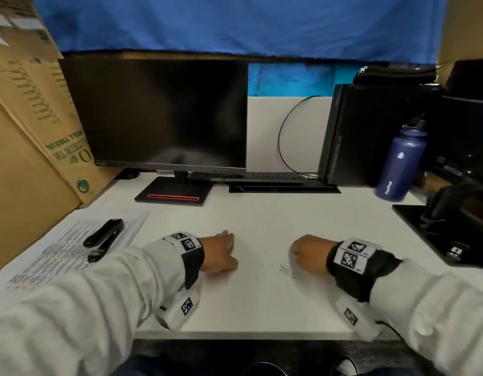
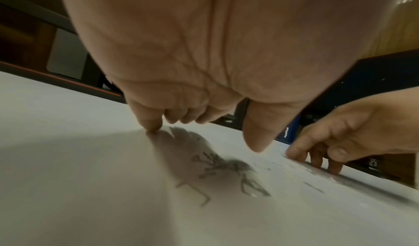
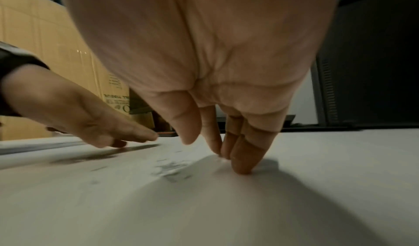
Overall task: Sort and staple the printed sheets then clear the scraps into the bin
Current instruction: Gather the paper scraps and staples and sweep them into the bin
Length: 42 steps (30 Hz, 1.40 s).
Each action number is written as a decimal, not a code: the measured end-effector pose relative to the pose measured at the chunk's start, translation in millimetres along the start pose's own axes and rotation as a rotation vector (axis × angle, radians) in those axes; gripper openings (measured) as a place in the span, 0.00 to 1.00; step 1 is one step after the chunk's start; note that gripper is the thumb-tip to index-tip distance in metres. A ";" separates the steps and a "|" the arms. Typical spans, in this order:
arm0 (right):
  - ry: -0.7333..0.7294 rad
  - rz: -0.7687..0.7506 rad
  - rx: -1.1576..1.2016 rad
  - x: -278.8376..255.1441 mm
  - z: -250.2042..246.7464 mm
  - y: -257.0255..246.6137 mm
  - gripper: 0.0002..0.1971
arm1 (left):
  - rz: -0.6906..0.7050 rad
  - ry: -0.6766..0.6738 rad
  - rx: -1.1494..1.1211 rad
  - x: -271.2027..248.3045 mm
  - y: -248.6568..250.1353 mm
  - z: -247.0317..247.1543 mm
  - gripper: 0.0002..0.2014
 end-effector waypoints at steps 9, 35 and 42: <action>-0.047 -0.125 0.007 2.1 -0.8 -14.7 0.14 | 0.229 -0.046 0.149 -26.1 25.8 5.7 0.33; 0.004 -0.044 -0.061 -28.3 5.8 18.6 0.14 | -0.046 -0.008 0.191 -48.6 -4.3 17.9 0.16; -0.029 -0.135 -0.250 -22.4 27.0 -8.6 0.17 | 0.182 0.153 0.200 -26.3 21.7 19.0 0.10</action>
Point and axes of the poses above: each hand's wrist, its own x-axis towards the middle knuckle, its own z-axis out of the palm, y = z × x, the point moved 1 cm from there along x, towards the middle knuckle, and after that the axes turned 14 degrees about x, right-handed, at the moved point
